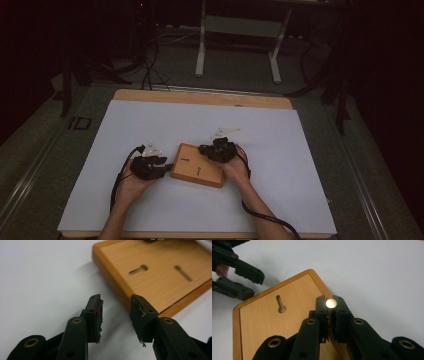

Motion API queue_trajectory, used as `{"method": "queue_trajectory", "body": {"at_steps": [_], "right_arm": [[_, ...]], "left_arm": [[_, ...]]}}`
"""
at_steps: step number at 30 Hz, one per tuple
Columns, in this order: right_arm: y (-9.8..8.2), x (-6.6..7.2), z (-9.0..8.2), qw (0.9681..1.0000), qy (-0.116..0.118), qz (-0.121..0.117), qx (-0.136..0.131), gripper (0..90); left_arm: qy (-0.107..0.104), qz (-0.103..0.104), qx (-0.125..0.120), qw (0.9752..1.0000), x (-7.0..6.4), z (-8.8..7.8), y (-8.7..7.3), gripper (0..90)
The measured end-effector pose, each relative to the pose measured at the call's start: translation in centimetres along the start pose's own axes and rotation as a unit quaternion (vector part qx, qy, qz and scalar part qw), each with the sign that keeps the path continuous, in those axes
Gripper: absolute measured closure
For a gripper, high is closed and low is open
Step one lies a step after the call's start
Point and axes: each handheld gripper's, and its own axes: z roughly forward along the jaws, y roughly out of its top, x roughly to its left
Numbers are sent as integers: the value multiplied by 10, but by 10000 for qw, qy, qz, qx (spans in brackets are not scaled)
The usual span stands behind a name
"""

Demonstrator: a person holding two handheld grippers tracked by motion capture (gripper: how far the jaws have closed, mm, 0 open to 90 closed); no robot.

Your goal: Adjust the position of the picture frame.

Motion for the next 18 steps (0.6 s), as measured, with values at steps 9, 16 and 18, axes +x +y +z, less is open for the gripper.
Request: {"method": "queue_trajectory", "body": {"at_steps": [9,16,18], "right_arm": [[-11,-4,-18,9999,-40,15,107,844],[-17,-5,-17,9998,32,-12,194,843],[-18,-4,-15,9998,29,-23,218,843]], "left_arm": [[-349,154,109,9992,-16,10,3,612],[-516,279,231,9980,-25,14,4,626],[-506,305,246,9979,-26,15,4,625]]}}
